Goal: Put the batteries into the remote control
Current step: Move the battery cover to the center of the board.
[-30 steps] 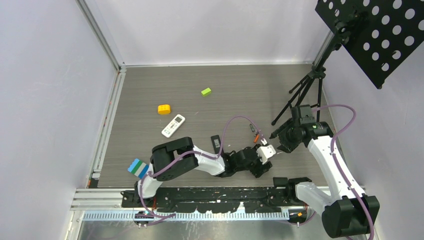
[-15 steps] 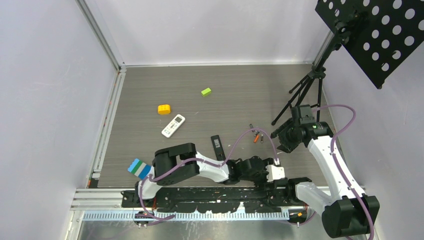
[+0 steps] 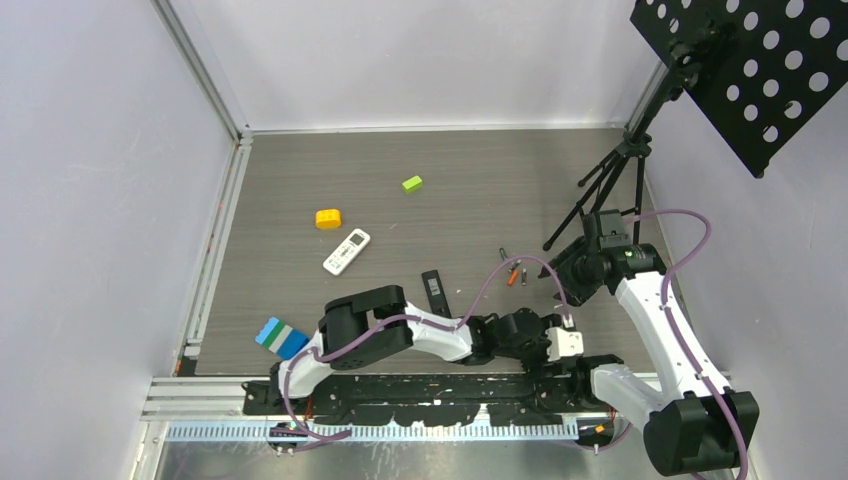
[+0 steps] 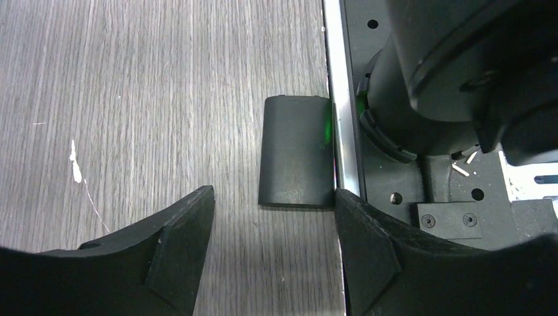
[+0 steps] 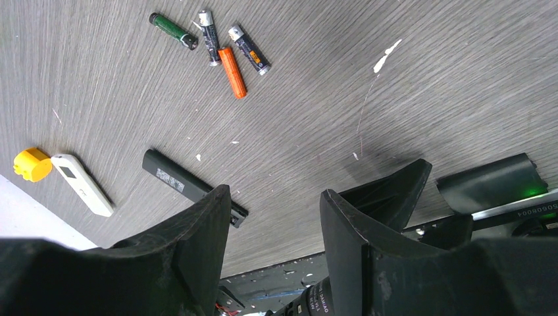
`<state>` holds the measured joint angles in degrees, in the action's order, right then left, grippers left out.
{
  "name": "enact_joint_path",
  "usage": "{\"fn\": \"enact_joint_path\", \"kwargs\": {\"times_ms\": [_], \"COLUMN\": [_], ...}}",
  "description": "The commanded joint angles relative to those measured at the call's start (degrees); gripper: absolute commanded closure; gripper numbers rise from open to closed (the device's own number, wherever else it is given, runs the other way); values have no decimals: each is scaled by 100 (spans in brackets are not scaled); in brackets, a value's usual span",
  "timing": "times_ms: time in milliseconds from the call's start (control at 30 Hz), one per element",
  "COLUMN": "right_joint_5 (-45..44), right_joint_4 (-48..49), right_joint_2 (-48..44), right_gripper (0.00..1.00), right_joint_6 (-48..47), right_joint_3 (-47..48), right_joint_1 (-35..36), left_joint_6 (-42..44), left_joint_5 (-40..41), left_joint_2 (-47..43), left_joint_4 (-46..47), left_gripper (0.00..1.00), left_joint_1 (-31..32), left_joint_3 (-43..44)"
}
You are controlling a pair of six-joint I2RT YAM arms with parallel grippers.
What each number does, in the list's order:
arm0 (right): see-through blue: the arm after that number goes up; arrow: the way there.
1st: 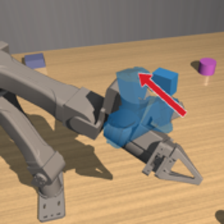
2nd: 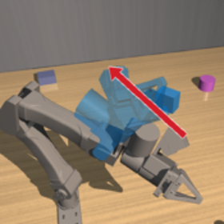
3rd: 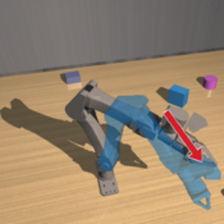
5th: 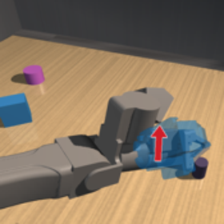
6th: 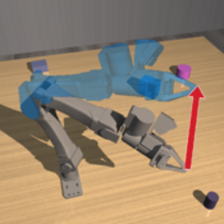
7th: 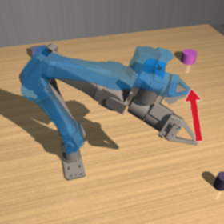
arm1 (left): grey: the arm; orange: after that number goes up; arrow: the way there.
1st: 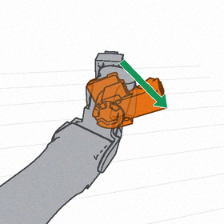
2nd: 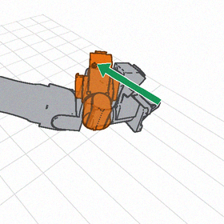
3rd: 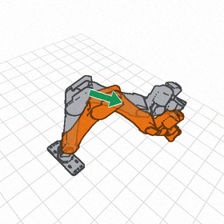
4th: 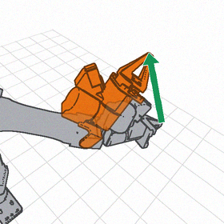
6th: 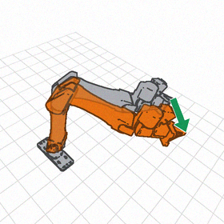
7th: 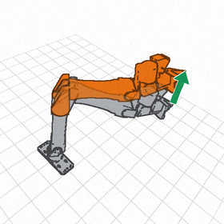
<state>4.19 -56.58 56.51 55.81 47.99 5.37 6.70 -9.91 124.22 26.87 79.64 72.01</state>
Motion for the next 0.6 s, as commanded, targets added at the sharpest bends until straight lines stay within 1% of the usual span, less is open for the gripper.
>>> {"fn": "enact_joint_path", "kwargs": {"times_ms": [0,200,400,567], "right_joint_5": [66,100,83,83], "right_joint_4": [128,194,198,191], "right_joint_2": [-112,-132,-148,-174], "right_gripper": [42,43,43,43], "right_joint_6": [-1,60,70,113], "right_joint_3": [-2,-4,1,15], "right_joint_1": [-37,-36,-36,-36], "left_joint_6": [18,-143,-208,-438], "left_joint_5": [21,210,446,375], "left_joint_2": [254,292,94,-234], "left_joint_4": [-567,-452,-73,83], "left_gripper": [33,56,69,75], "left_joint_1": [70,70,61,29], "left_joint_3": [146,67,-244,-539]}}
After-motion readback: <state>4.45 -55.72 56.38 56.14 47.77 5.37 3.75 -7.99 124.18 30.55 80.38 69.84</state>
